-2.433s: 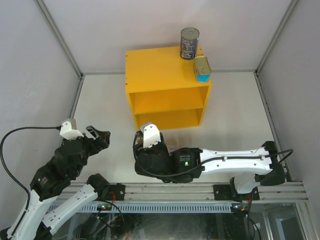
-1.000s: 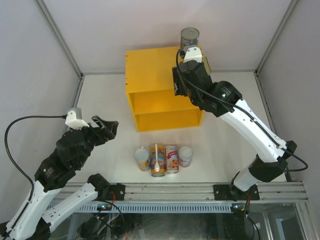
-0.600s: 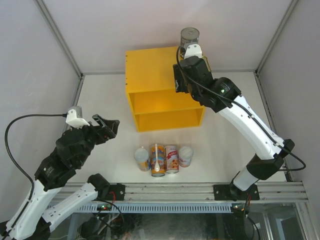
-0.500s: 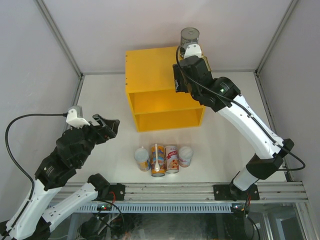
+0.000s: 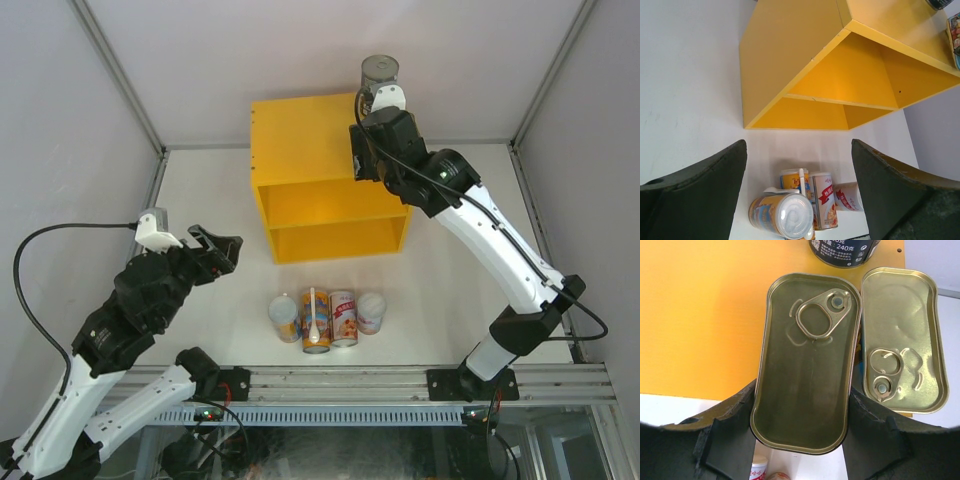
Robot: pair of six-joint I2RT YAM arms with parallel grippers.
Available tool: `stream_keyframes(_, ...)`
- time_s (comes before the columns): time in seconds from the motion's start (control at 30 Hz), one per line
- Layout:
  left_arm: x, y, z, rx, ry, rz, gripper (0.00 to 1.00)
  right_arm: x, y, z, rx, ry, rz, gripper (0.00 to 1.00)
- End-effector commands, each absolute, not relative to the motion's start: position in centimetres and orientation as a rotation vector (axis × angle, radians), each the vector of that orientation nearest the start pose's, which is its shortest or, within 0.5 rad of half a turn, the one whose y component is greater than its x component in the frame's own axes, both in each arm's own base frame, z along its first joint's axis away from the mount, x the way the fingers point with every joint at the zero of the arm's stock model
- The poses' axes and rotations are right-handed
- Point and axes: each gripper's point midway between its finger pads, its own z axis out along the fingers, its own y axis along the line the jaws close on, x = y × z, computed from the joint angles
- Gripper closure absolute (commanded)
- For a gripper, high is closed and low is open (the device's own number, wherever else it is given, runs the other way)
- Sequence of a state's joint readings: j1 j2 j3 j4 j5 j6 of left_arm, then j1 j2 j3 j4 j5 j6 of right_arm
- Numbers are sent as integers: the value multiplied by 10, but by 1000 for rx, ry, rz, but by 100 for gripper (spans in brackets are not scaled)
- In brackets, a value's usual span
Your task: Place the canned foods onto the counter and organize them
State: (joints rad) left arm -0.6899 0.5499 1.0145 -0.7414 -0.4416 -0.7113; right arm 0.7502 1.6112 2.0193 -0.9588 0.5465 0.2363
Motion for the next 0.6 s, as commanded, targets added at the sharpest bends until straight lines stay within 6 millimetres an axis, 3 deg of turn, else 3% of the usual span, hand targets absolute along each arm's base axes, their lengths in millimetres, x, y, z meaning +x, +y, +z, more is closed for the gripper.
stream_keyframes(0.0, 199, -97, 346, -326, 1755, -609, 11, 366, 217, 410, -149, 1910, 100, 100)
stream_keyframes(0.57, 205, -102, 344, -326, 1757, -610, 11, 372, 214, 401, -169, 1930, 107, 100)
